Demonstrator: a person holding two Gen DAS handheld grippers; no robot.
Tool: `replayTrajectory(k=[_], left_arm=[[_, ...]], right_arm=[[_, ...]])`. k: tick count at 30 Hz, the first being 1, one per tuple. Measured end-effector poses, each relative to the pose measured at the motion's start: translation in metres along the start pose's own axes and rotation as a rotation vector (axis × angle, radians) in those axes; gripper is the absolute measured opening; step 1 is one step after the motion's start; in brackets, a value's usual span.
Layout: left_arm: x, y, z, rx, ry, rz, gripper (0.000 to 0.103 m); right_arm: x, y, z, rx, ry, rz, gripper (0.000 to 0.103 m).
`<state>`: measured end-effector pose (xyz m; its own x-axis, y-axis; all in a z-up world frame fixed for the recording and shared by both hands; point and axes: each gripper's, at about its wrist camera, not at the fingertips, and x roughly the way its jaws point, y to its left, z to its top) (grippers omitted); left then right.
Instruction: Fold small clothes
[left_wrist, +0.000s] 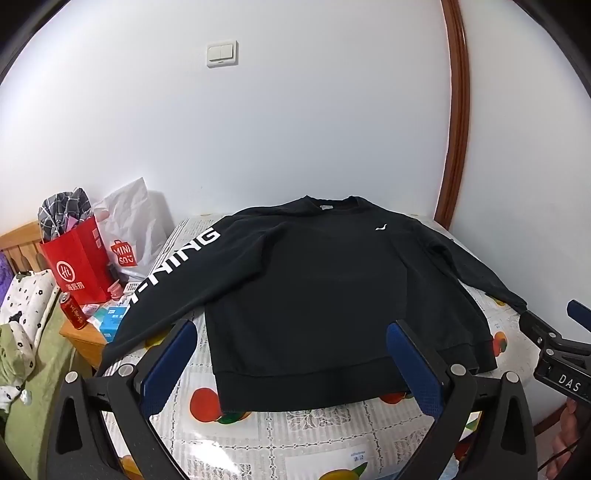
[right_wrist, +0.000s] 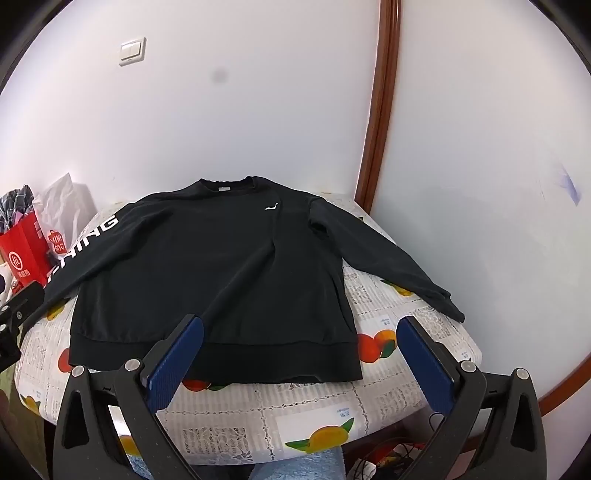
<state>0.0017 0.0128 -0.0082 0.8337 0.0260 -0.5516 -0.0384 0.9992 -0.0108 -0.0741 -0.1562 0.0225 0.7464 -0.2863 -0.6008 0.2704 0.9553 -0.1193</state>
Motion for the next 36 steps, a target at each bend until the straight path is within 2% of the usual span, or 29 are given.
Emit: replayTrajectory(k=[36], left_arm=[[0.0007, 0.0002, 0.0042, -0.005, 0.008, -0.002, 0.103]], right_arm=[[-0.0055, 0.0043, -0.0033, -0.005, -0.009, 0.018, 0.103]])
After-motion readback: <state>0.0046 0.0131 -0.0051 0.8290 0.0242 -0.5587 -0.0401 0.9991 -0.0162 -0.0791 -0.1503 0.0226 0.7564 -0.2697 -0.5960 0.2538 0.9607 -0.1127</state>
